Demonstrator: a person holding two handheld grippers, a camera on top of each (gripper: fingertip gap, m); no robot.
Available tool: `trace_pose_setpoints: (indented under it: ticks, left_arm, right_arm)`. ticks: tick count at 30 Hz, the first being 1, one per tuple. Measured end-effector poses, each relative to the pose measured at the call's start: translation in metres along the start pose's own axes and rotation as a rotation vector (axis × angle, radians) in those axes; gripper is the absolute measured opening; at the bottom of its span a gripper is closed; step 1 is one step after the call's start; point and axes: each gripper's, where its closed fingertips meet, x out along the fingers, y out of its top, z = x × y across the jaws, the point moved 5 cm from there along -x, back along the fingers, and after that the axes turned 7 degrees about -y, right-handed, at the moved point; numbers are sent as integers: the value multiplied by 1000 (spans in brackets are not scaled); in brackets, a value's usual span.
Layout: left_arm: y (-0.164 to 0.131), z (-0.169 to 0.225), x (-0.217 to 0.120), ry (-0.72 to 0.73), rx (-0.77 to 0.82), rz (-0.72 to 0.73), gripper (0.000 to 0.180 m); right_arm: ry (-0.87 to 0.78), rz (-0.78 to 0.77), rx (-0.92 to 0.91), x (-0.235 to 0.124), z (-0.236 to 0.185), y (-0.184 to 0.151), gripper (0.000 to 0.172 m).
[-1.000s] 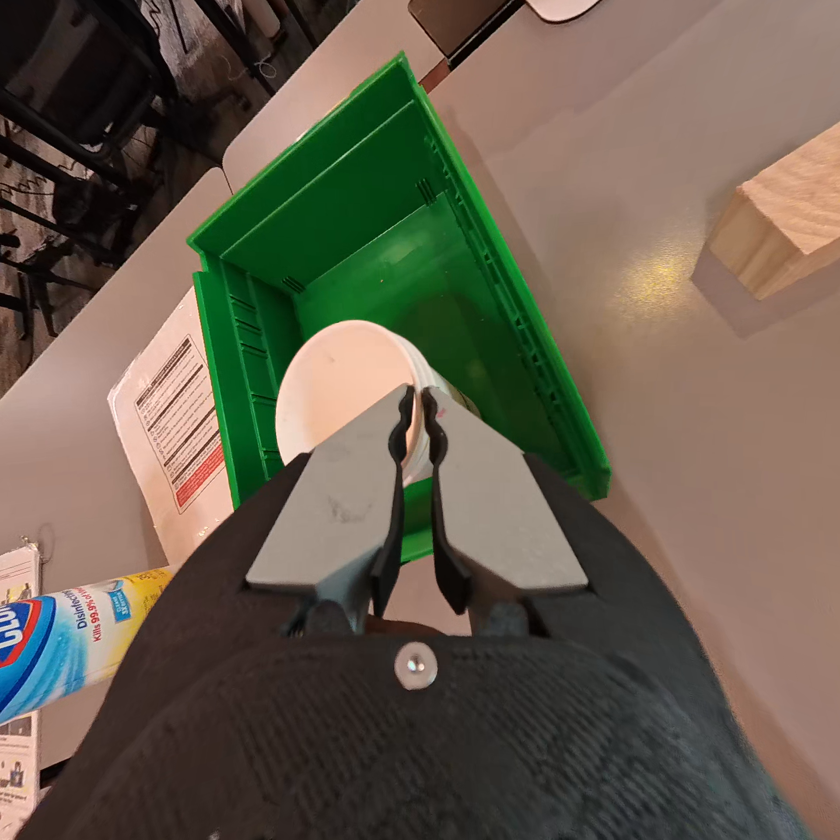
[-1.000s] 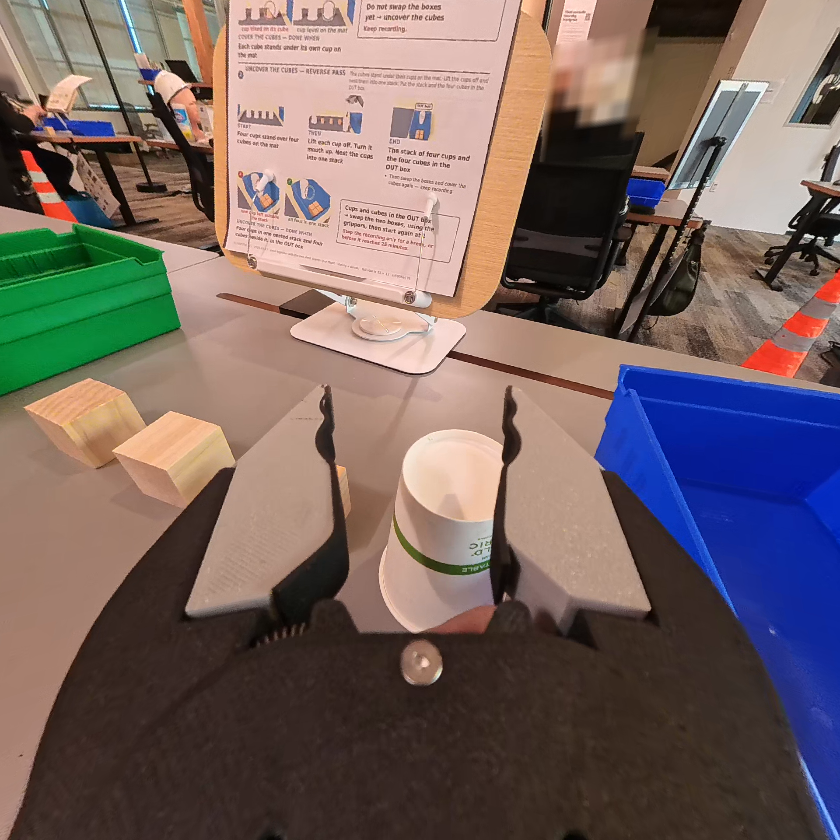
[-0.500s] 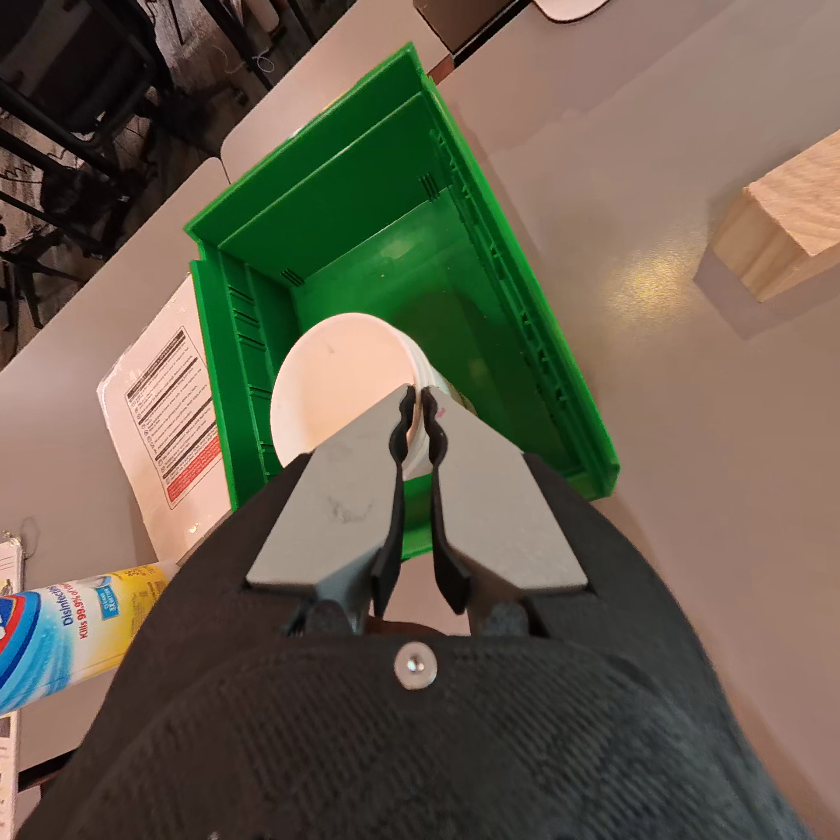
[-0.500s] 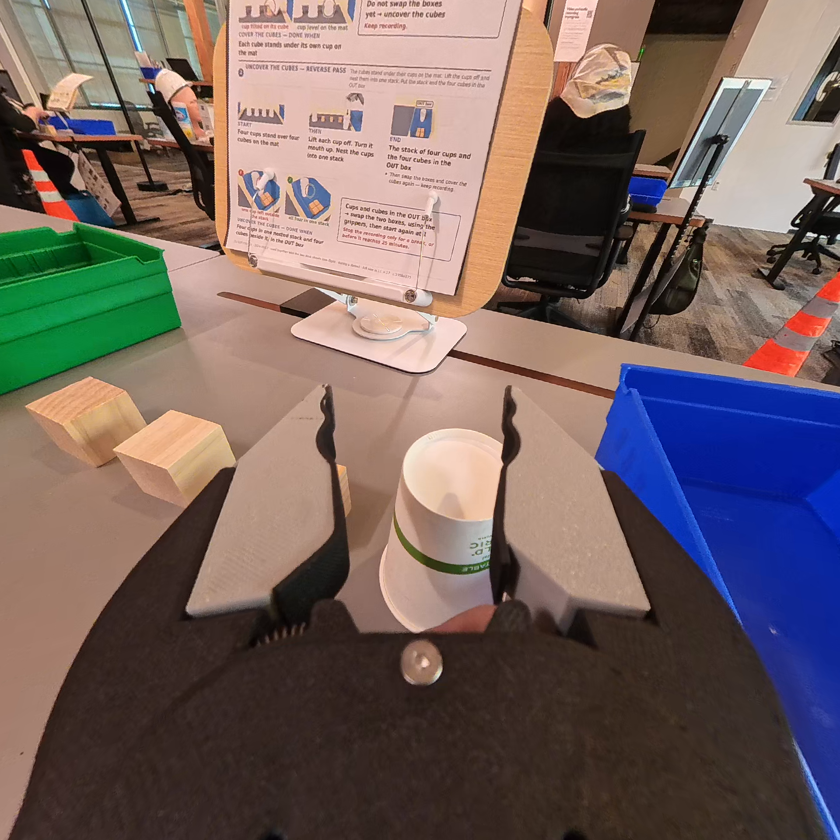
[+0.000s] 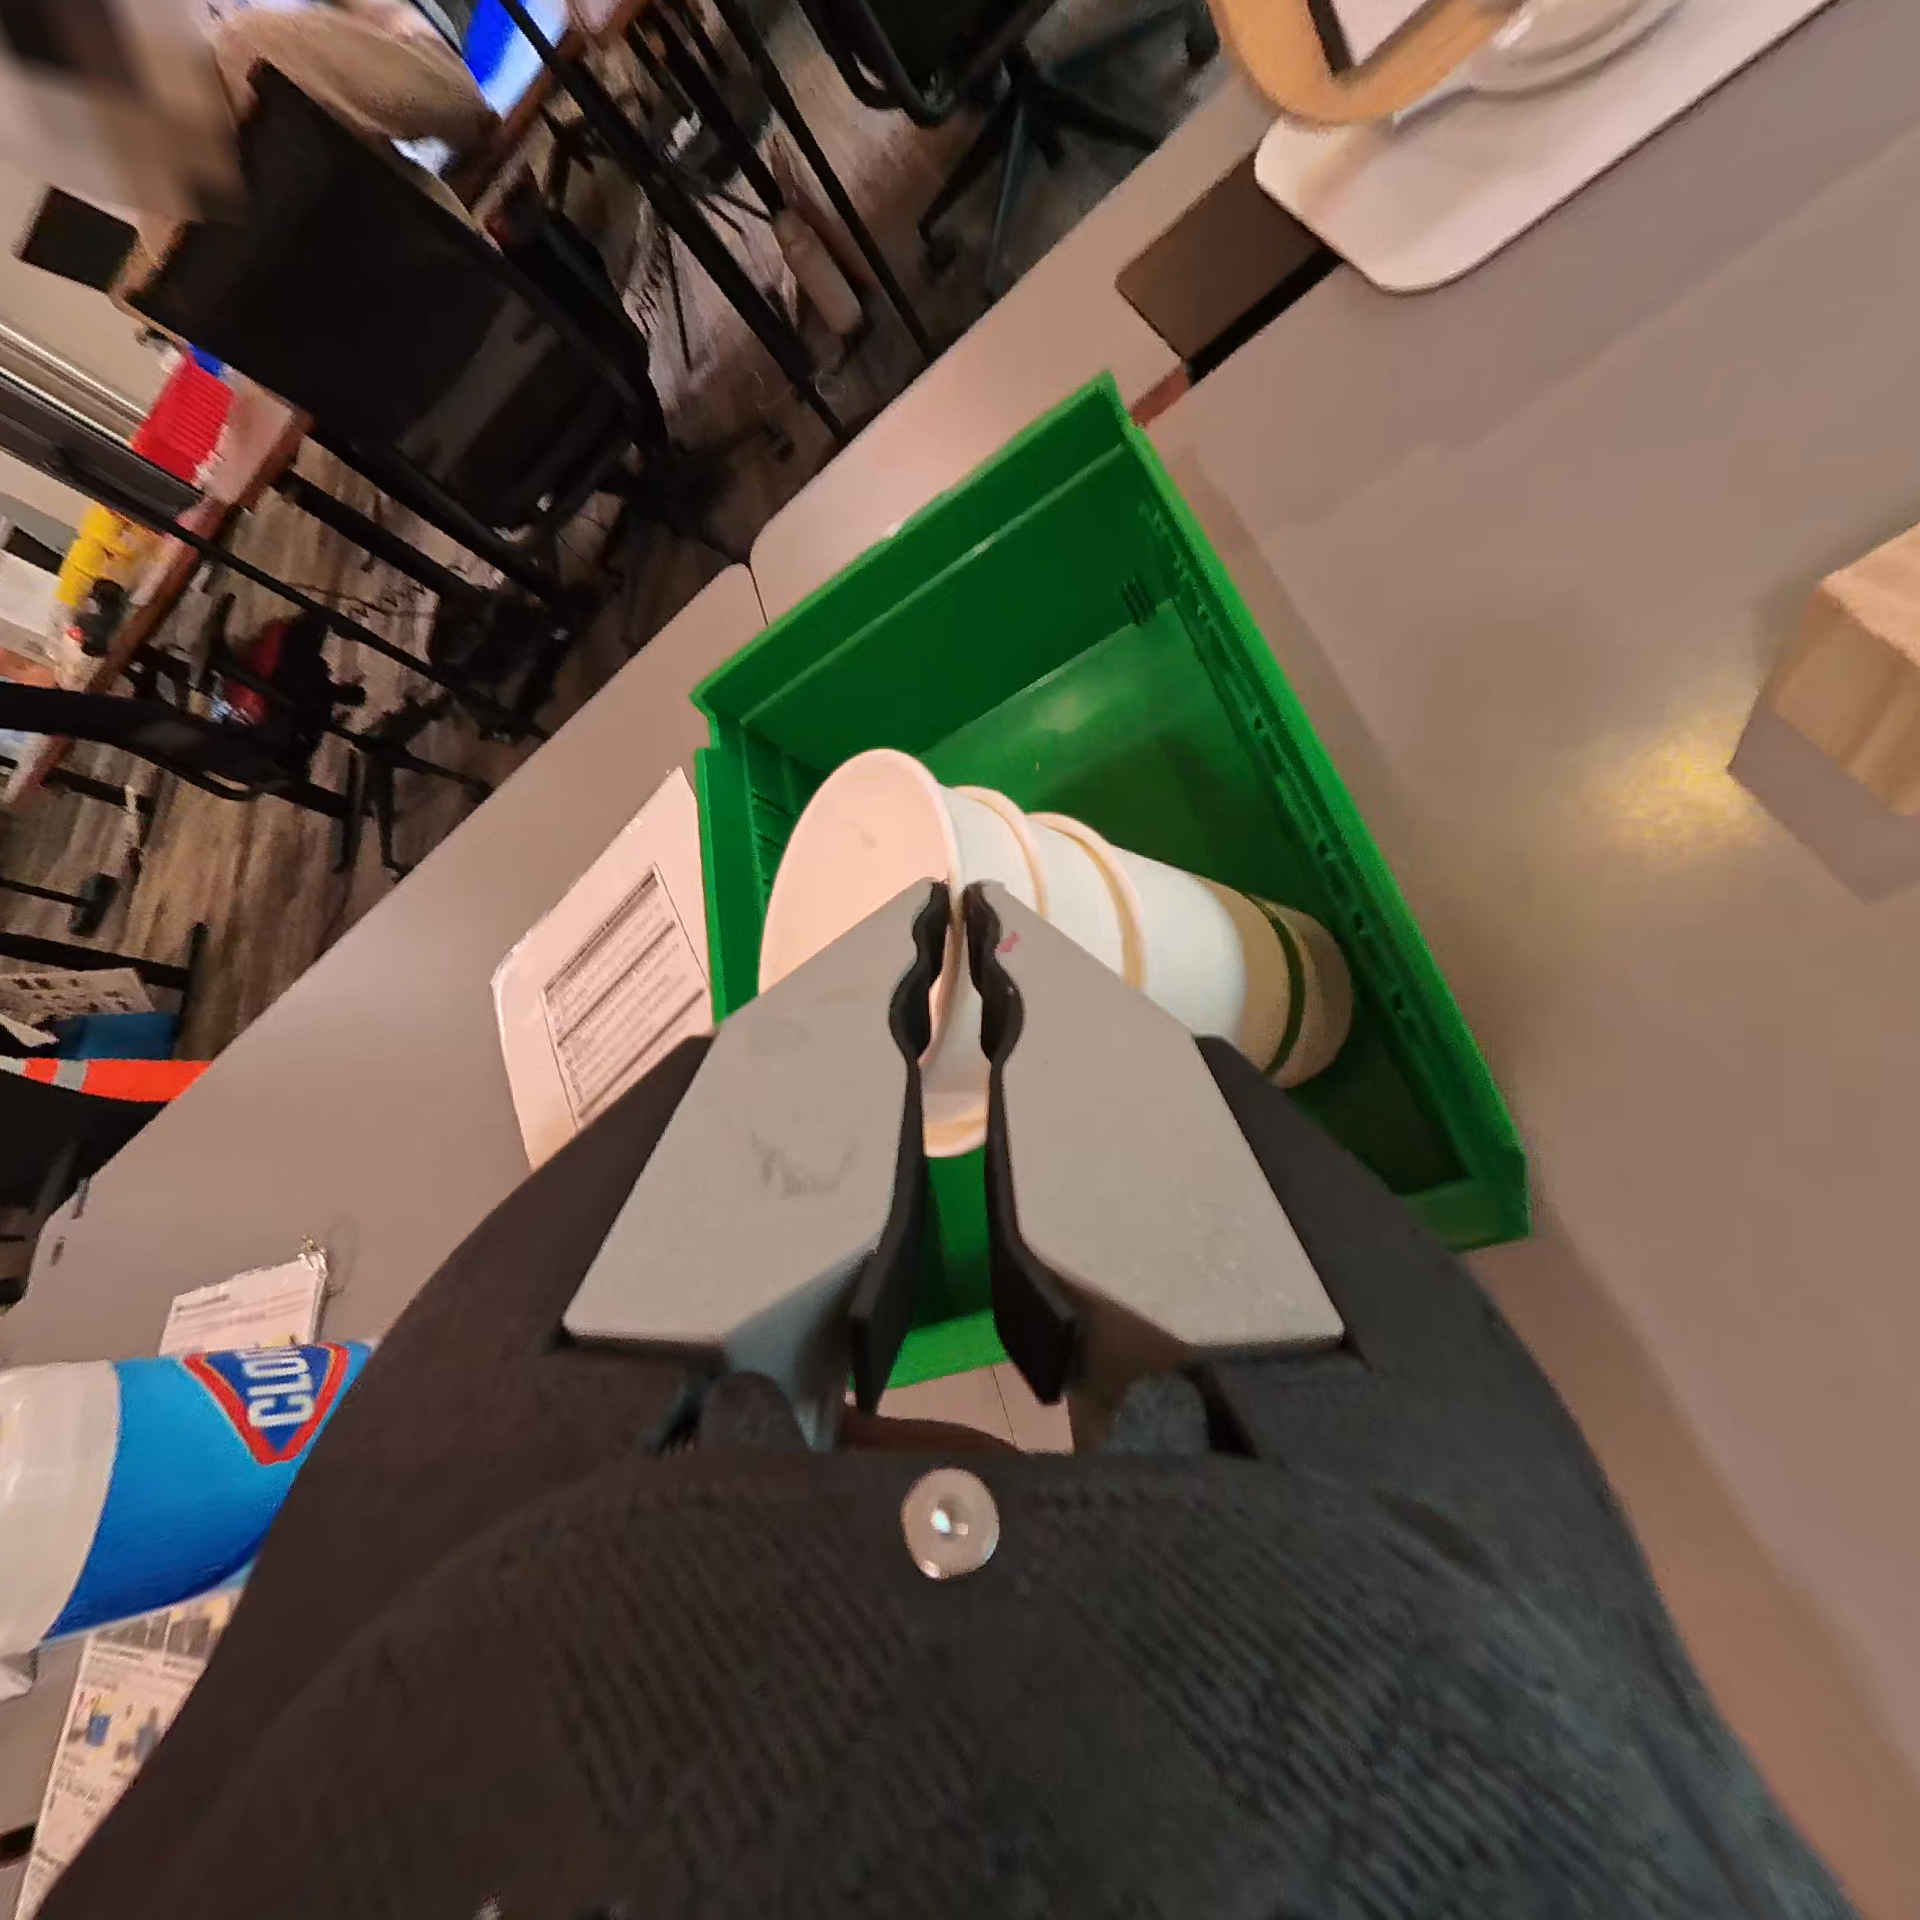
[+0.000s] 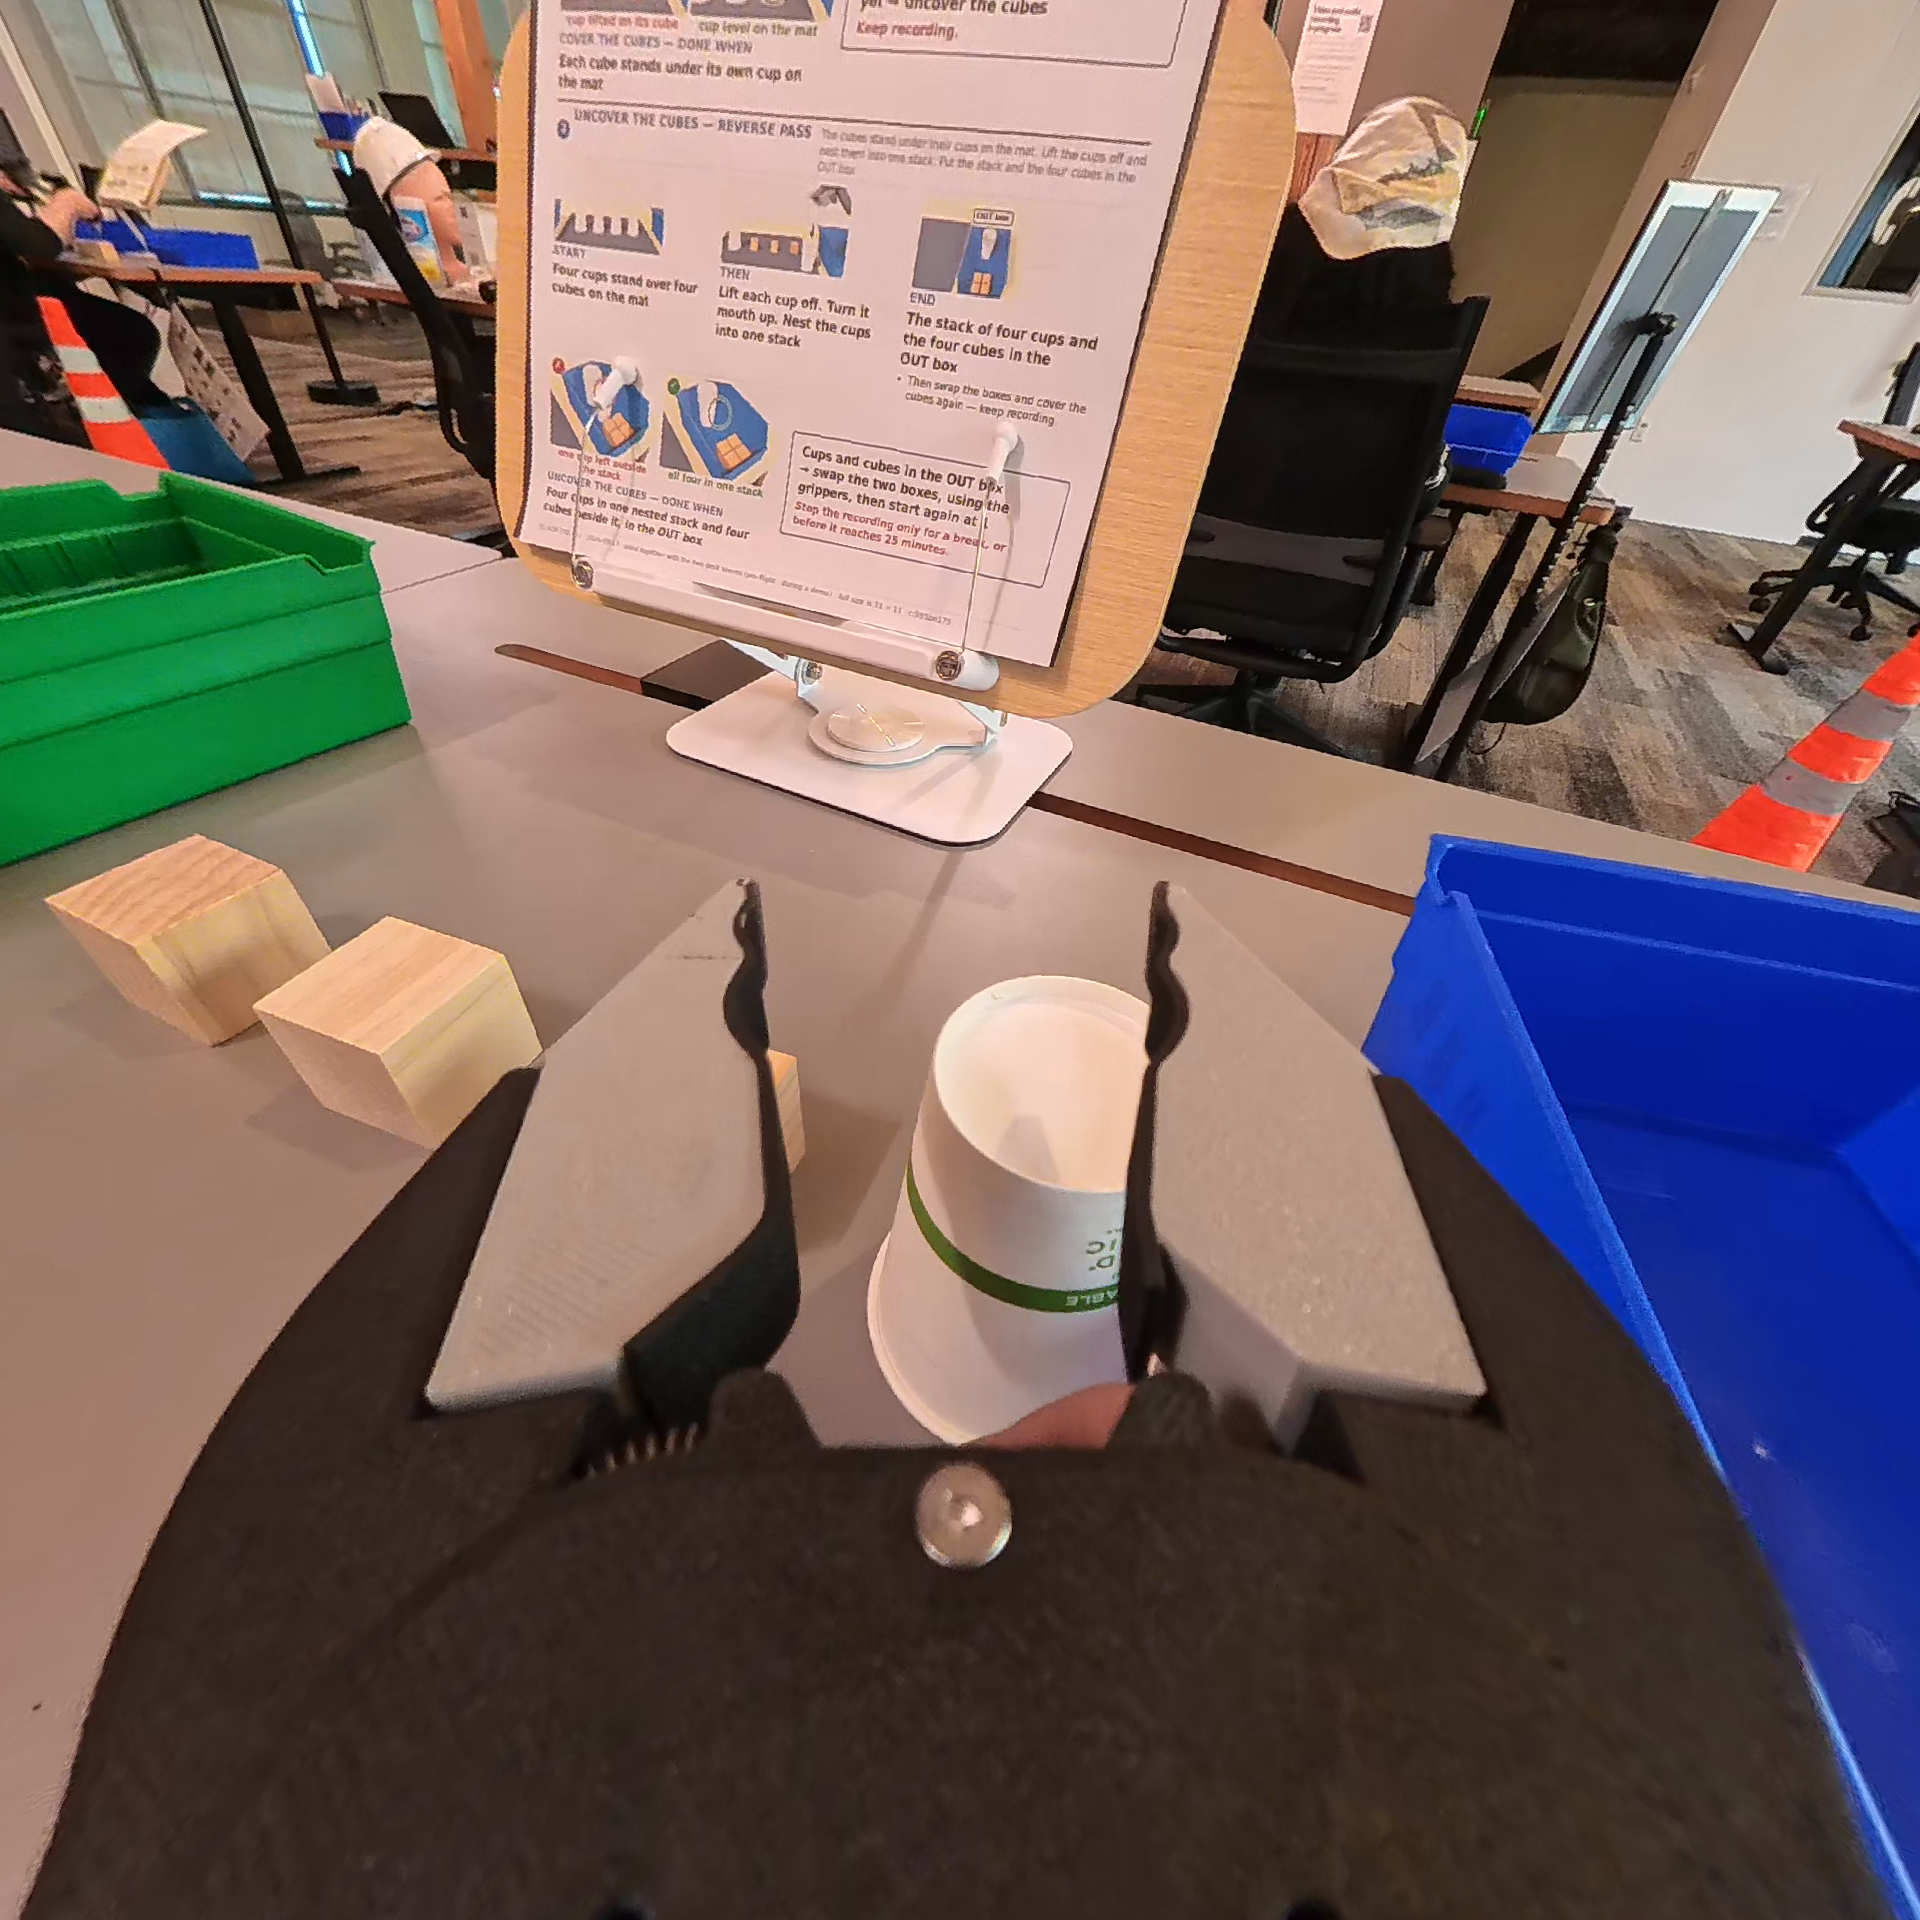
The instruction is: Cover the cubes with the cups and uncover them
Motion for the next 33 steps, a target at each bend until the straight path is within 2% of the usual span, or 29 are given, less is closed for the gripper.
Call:
trace_pose_setpoints:
  ticks: [7,11,17,22,25,29,33]
  left_arm:
    - [43,-9,-35,249,149,162,1]
    - [72,-1,-58,275,178,259,1]
    - [126,41,-95,175,203,462,1]
    - [177,108,-130,13,215,730,1]
    - [195,154,-144,-102,163,905,1]
    - [200,203,-134,-206,23,1074,1]
    - [197,245,-108,-355,-121,1119,1]
  right_arm:
    - [13,0,-7,0,-3,0,72]
    - [166,56,-5,-7,-24,8,76]
    - [576,167,118,-31,-86,24,78]
    - [979,108,306,-46,-146,23,82]
    - [1164,68,485,-51,-167,27,90]
    - [1254,103,783,-45,-164,40,93]
    - [1229,169,956,-35,-148,47,95]
